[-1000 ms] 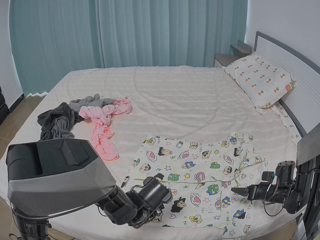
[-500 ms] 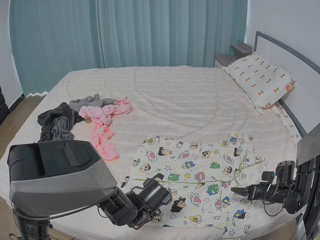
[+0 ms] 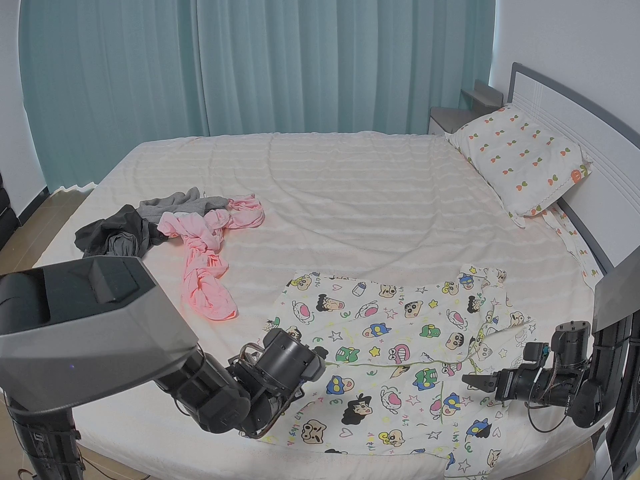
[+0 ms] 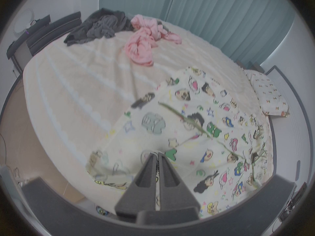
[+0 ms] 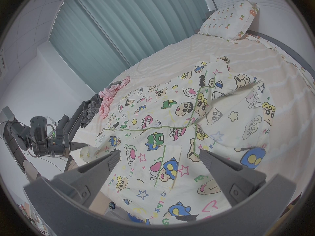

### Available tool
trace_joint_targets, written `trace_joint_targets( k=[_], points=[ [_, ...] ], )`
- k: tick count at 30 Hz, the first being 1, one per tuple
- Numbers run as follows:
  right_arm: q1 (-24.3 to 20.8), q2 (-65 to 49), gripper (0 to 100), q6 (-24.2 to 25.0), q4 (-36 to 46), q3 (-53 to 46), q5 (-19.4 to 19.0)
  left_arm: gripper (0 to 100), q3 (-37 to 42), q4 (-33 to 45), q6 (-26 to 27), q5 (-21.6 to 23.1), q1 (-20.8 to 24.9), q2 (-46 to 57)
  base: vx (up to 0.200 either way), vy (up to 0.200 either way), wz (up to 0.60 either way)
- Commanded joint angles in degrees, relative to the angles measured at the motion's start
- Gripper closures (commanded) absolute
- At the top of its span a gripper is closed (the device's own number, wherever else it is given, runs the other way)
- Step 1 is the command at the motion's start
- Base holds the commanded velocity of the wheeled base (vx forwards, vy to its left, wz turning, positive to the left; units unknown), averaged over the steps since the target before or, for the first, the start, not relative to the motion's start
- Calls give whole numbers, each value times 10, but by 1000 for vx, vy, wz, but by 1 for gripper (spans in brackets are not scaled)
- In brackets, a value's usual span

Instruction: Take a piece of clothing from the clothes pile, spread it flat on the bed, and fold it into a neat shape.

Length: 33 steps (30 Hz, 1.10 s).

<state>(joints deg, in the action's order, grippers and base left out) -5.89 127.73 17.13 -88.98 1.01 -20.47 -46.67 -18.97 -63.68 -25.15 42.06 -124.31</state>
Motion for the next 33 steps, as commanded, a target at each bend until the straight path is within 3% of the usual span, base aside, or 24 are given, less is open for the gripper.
trace_joint_targets(
  k=[1,3,4,11,16,23,33],
  points=[
    [0,-6,0,2,-5,-4,0,100,30,-71,53,-27,-35,6,0,0,0],
    [0,-6,0,2,-5,-4,0,100,30,-71,53,-27,-35,6,0,0,0],
    [0,-6,0,2,-5,-5,0,100,60,-157,93,-29,-47,-5,0,0,0],
    [1,-6,0,2,-5,-4,0,100,124,-306,148,-73,-51,-52,0,0,0],
    [0,-6,0,2,-5,-5,0,100,159,-382,180,-76,-64,-74,0,0,0],
    [1,-6,0,2,-6,-5,0,100,171,-426,192,-83,-78,-107,0,0,0],
    [3,-9,0,3,-6,-4,0,100,158,-430,226,-76,-125,-110,0,0,0]
  ],
)
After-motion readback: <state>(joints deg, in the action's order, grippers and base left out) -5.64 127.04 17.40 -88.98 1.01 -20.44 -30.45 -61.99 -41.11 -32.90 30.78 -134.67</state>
